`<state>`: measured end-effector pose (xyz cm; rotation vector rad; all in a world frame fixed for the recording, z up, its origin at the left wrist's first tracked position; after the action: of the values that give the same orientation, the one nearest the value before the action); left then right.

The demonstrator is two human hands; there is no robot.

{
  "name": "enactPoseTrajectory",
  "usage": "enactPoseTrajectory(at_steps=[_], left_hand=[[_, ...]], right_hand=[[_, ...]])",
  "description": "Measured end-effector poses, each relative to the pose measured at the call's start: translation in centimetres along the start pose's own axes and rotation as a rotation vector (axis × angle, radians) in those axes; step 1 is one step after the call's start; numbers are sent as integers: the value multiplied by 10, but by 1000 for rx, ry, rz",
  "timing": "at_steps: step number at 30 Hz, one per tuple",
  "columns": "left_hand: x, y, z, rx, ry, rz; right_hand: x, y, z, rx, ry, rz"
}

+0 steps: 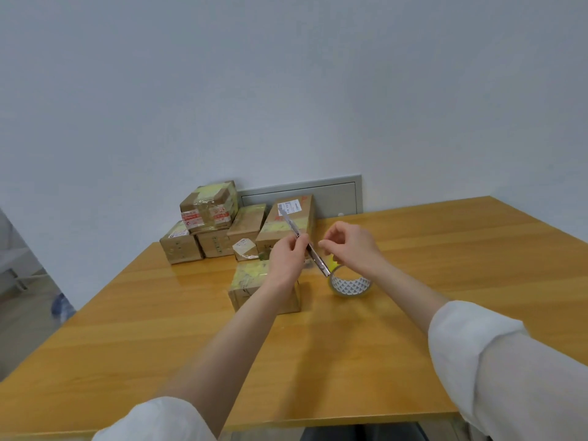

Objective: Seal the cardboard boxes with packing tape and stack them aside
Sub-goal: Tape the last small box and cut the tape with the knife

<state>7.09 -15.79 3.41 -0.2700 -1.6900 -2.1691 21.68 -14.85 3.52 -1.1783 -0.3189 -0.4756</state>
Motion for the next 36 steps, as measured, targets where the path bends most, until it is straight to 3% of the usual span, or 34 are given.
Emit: enactPoseTrajectory(at_steps=[3, 6, 8, 12, 14, 19, 23, 29, 36], left_hand=[[10, -4, 5, 0, 48, -22], [11, -12, 9, -49, 19, 127], [7, -20, 6, -60, 2, 200], [4, -42, 0, -43, -34, 255], [5, -48, 0, -53, -46, 291], [8, -52, 6, -48, -89, 333], [8, -55, 6, -85, -86, 400], [9, -59, 9, -90, -119, 435], [10, -61, 8, -138, -119, 483]], right_hand=[[-13, 7, 8, -14, 19, 9], [-17, 16, 16, 7, -20, -381], [-24, 24, 22, -43, -154, -615], [-32, 29, 29, -79, -337, -912], [-25, 28, 35, -80, -385, -895], [-15, 38, 37, -239, -616, -415], [-19, 42, 35, -196, -547, -393], [-12, 34, 37, -111, -359, -792], [-12, 47, 30, -106, -257, -914]])
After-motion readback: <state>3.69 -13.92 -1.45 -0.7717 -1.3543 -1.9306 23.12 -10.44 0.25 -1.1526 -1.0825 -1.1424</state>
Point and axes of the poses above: each hand's wrist, its own z-axis towards the middle knuckle, its own x-axis out of the back of the hand, y = z × x, the point moved 4 cm from there along z, towards the middle knuckle, and after that the axes turned 2 degrees about -x, right-handed, at the moved point
